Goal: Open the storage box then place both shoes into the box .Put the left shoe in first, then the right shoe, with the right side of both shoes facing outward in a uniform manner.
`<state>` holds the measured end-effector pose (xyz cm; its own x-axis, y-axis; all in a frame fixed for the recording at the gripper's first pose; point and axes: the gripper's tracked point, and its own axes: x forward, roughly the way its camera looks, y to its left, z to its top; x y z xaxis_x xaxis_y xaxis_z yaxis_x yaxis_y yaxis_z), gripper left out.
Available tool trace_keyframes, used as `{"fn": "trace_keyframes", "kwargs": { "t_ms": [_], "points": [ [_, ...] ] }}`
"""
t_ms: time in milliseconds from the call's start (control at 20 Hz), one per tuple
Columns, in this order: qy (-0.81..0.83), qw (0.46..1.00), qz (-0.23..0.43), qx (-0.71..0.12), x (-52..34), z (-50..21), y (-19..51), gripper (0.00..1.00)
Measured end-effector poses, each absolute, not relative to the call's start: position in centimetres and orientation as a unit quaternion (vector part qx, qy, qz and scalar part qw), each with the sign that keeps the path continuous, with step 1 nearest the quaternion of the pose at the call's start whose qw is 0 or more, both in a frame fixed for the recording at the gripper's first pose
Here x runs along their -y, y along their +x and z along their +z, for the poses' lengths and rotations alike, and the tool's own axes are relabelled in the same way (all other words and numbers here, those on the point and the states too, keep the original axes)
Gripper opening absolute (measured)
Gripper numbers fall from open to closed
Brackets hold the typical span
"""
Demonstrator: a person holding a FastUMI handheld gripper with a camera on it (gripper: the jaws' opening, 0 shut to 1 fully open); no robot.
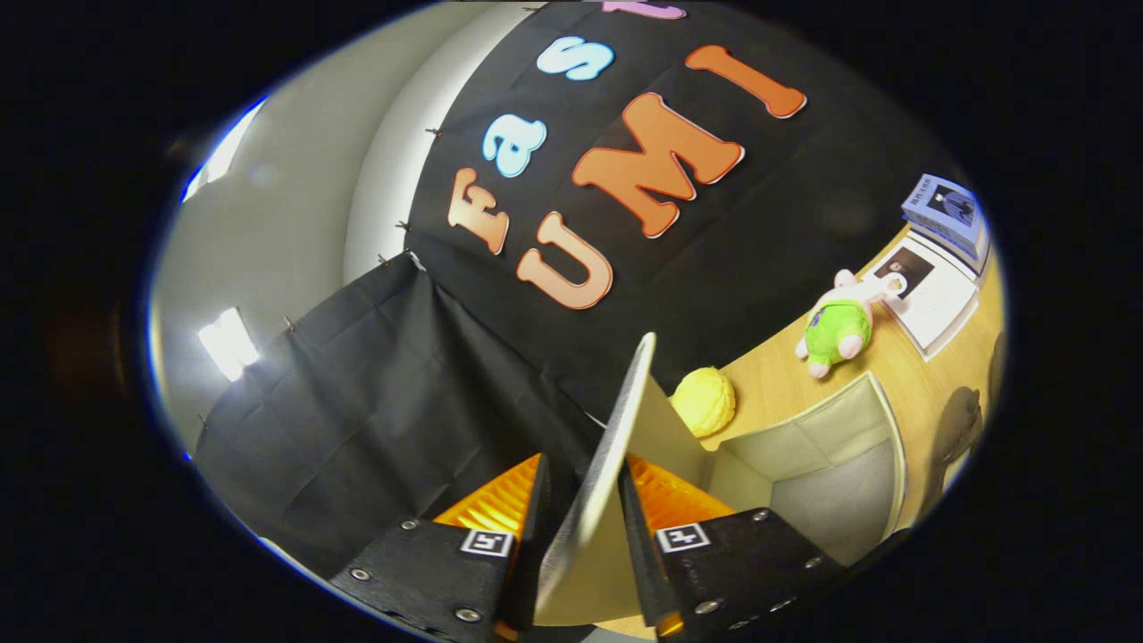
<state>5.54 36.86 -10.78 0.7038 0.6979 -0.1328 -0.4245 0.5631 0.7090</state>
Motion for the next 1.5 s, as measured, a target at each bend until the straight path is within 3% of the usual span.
{"fn": "trace_keyframes", "kwargs": {
  "t_ms": [50,100,200,500,750,1200,1500],
  "points": [
    [0.327,0.862,0.331,-0.2,-37.6,-10.5,5.5,0.55],
    [0.317,0.865,0.335,-0.196,-38.1,-10.3,5.5,0.76],
    [0.295,0.869,0.348,-0.192,-39.8,-9.9,5.2,0.95],
    [0.228,0.859,0.415,-0.194,-45.3,-8.9,1.8,0.97],
    [0.189,0.88,0.398,-0.179,-43.8,-9.5,1.8,0.98],
    [0.131,0.929,0.306,-0.159,-33.9,-11.5,4.3,0.98],
    [0.097,0.961,0.198,-0.166,-23.2,-15.9,5.5,0.98]
  ]
}}
